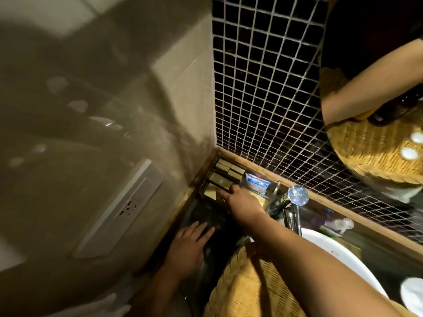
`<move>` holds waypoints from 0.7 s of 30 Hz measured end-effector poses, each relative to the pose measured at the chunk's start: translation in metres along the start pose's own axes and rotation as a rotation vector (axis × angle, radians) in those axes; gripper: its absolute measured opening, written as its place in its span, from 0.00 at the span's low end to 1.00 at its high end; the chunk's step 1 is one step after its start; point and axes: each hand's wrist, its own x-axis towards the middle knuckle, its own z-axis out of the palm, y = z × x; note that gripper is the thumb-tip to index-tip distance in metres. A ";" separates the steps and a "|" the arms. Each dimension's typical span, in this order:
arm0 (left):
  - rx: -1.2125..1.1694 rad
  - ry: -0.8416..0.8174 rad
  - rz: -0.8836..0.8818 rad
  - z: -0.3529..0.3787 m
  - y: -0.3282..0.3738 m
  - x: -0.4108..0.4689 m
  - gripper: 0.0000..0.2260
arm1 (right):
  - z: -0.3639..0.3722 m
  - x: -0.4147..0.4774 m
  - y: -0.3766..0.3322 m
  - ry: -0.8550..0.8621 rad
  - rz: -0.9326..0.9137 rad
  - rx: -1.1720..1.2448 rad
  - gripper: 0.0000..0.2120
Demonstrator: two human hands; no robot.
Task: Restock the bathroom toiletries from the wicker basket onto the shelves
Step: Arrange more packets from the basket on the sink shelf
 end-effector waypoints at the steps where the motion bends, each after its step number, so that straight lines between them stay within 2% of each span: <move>1: 0.007 0.002 0.004 -0.002 -0.001 0.000 0.32 | 0.000 0.000 0.000 0.017 0.000 0.005 0.33; 6: 0.051 0.033 0.017 -0.019 -0.003 0.004 0.31 | -0.008 -0.010 0.004 0.106 -0.029 0.030 0.35; 15: 0.182 0.043 0.108 -0.056 0.022 0.021 0.32 | -0.023 -0.079 0.019 0.138 -0.032 -0.032 0.33; 21: 0.337 0.081 0.226 -0.084 0.042 0.022 0.32 | -0.044 -0.136 0.028 0.208 0.030 -0.063 0.40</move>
